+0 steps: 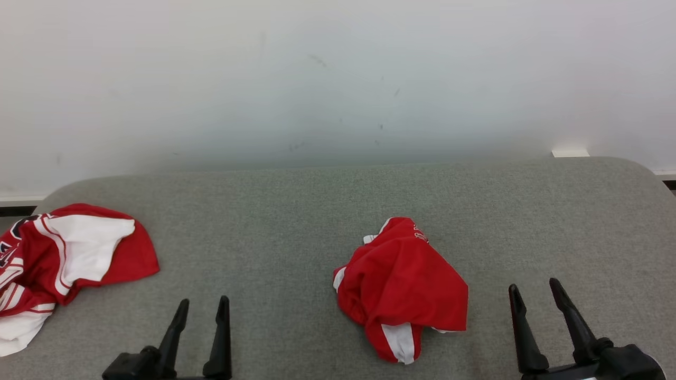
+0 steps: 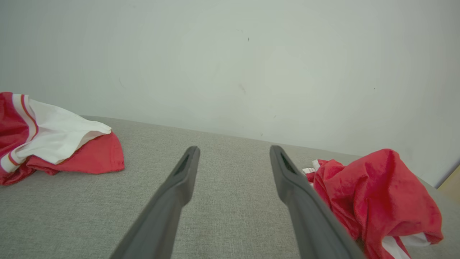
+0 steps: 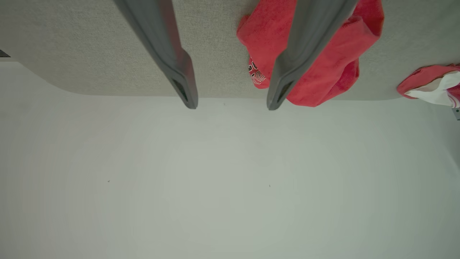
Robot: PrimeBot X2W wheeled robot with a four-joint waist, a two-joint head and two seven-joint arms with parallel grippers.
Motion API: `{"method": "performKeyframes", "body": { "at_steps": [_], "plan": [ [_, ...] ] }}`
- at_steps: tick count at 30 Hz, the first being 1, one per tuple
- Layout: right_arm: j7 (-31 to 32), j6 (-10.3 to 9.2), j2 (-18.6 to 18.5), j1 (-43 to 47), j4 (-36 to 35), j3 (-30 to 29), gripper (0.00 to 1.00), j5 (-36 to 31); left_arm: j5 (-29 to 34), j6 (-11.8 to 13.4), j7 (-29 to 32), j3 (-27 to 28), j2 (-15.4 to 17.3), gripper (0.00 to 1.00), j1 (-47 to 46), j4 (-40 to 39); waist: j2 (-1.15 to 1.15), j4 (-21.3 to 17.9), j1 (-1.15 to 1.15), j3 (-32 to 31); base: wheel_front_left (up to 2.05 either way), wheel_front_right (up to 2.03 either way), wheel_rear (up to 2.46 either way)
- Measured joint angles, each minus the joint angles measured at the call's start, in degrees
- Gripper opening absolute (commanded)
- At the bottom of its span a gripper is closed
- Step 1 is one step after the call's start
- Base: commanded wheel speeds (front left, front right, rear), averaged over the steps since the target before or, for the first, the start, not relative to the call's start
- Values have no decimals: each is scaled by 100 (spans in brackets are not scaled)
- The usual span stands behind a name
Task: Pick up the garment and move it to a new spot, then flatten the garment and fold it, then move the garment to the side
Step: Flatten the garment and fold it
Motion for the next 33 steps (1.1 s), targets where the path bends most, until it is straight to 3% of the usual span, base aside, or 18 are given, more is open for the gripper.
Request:
{"method": "performKeyframes", "body": {
  "at_steps": [4,12,23,24,25,26,33],
  "plan": [
    [0,0,-110,27,442,625,100,-29,-14,-5,0,-47,-3,100,-29,8,0,61,0,0,0,0,0],
    [226,1,-265,-112,1747,1731,100,735,-73,-3,0,-71,-4,100,-64,20,0,348,0,14,0,0,0],
    [249,1,-156,-989,3190,2118,100,1076,-96,35,0,-11,-5,100,-115,32,0,920,0,113,0,0,0],
    [242,1,-138,-1024,3298,2138,80,1099,-96,35,0,-3,-4,100,-117,33,0,975,0,118,0,0,0],
    [213,1,-126,-1055,3373,2152,30,1114,-96,33,0,1,-4,100,-120,36,0,1027,0,122,0,0,0],
    [198,1,-115,-1087,3433,2173,0,1149,-96,27,0,2,-4,100,-121,40,0,1076,0,125,0,0,0],
    [86,1,-74,-1218,3676,2366,0,1366,-97,-3,0,47,-4,100,-123,83,0,1326,0,115,0,0,0]
  ]
}}
